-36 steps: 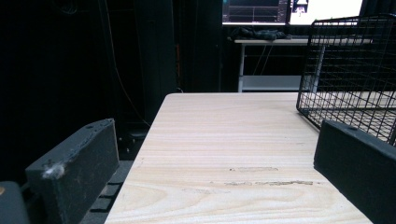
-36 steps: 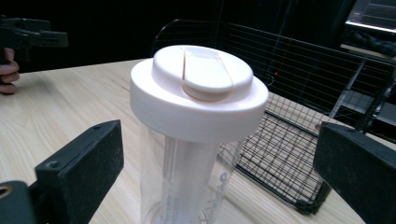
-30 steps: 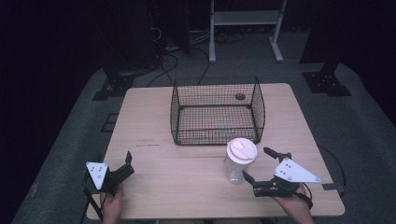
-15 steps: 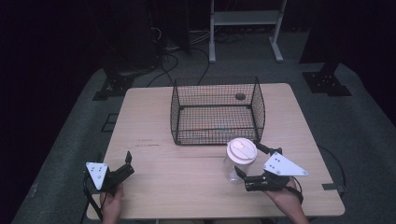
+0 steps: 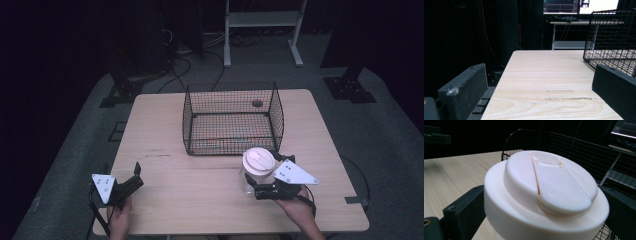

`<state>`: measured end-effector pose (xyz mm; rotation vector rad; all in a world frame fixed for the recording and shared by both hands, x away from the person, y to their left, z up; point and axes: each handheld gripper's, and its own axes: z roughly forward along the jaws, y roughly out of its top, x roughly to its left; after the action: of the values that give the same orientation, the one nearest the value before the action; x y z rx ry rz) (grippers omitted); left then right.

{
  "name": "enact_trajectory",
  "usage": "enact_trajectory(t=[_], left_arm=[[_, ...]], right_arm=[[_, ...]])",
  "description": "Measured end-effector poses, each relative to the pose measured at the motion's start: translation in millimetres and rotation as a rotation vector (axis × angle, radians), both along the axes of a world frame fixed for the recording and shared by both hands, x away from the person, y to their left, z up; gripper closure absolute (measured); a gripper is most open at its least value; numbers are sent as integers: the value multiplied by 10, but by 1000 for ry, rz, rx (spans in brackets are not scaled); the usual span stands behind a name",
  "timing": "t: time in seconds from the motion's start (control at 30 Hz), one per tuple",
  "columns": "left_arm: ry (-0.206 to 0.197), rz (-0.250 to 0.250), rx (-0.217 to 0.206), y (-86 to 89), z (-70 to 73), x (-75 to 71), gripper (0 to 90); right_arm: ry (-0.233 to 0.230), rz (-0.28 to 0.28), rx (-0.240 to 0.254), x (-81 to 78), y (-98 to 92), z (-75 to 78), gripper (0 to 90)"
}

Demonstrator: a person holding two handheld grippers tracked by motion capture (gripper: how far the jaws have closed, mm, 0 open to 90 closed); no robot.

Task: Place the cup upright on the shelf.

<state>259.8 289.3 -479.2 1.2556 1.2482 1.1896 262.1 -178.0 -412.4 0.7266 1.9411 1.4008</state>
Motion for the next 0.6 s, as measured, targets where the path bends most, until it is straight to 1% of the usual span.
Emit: enact_trajectory(t=[0.23, 0.27, 0.6], left_arm=[[0, 0, 0, 0, -1, 1, 0], [0, 0, 0, 0, -1, 1, 0], [3, 0, 4, -7, -4, 2, 0]], right_arm=[[0, -2, 5, 37, 37, -18, 16], [0, -3, 7, 41, 38, -21, 34], [-9, 3, 6, 32, 23, -23, 39]])
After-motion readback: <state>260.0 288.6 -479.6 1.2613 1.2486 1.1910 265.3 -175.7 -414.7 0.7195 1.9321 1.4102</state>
